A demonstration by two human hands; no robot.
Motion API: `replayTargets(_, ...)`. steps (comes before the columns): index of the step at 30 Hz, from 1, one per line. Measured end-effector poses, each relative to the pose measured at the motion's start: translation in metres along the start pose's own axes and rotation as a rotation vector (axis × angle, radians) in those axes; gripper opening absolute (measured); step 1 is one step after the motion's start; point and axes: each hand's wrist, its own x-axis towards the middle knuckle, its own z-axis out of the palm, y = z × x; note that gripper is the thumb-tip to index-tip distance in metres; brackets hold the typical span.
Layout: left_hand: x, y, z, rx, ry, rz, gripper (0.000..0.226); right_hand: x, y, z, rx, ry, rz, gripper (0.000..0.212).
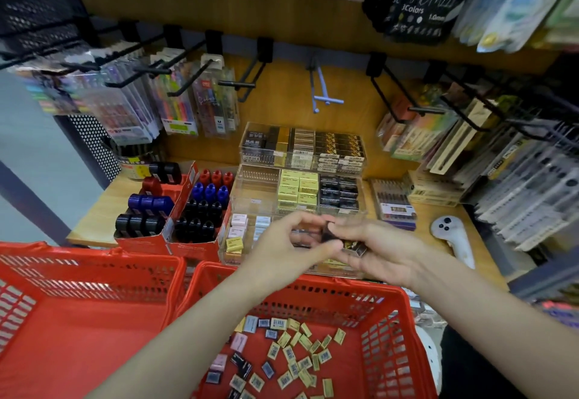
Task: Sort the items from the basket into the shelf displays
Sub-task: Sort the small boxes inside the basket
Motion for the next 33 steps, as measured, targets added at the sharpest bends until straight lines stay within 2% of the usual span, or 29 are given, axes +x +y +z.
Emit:
replayTargets(3,-0.006,0.003,0.002,0.116,0.065,0.055,0.037,-0.011,0.003,0.005,0.0,-0.038,0.003,0.043)
replayTargets(6,-0.005,0.005,0.0,0.161,0.084,0.07,0.028,-0.016,0.002,0.004,0.063,-0.016,-0.02,0.034)
replayTargets(9,-0.001,0.003,-0.002,-0.093,0.108,-0.059,0.027,-0.019,0.0,-0.004,0.084,0.006,-0.056,0.019)
replayTargets(10,0.0,0.002,-0.002,-0.204,0.111,-0.11,0.028,-0.019,0.0,-0.007,0.005,0.027,-0.085,0.018)
replayTargets(12,0.003,-0.001,-0.004,-0.358,0.125,-0.177,0.031,-0.019,0.002,-0.013,-0.309,0.101,-0.201,0.024)
replayTargets(14,0.007,-0.002,-0.003,-0.441,0.134,-0.213,0.035,-0.016,0.005,-0.018,-0.714,0.197,-0.409,0.037)
replayTargets(16,0.013,-0.003,0.001,-0.45,0.127,-0.228,0.037,-0.01,0.007,-0.023,-0.997,0.26,-0.632,0.043)
replayTargets(18,0.017,-0.004,0.005,-0.435,0.101,-0.232,0.036,-0.006,0.008,-0.026,-1.131,0.323,-0.795,0.038)
replayTargets(21,0.027,-0.007,0.009,-0.447,0.062,-0.24,0.034,-0.002,0.001,-0.036,-1.219,0.345,-0.935,0.033)
replayTargets(25,0.038,-0.008,0.013,-0.438,0.003,-0.256,0.038,0.006,-0.006,-0.049,-1.293,0.265,-0.936,0.029)
replayTargets(27,0.044,-0.009,0.013,-0.329,-0.027,-0.254,0.047,0.019,-0.014,-0.059,-1.308,0.29,-0.9,0.028)
replayTargets(28,0.047,-0.012,0.012,-0.163,-0.033,-0.233,0.052,0.027,-0.02,-0.065,-1.317,0.36,-0.896,0.028)
replayTargets(31,0.059,-0.023,0.001,0.55,-0.005,-0.094,0.061,0.05,-0.04,-0.086,-1.321,0.626,-0.827,0.032)
replayTargets(33,0.066,-0.031,-0.005,0.794,-0.022,-0.048,0.067,0.065,-0.044,-0.096,-1.285,0.676,-0.728,0.034)
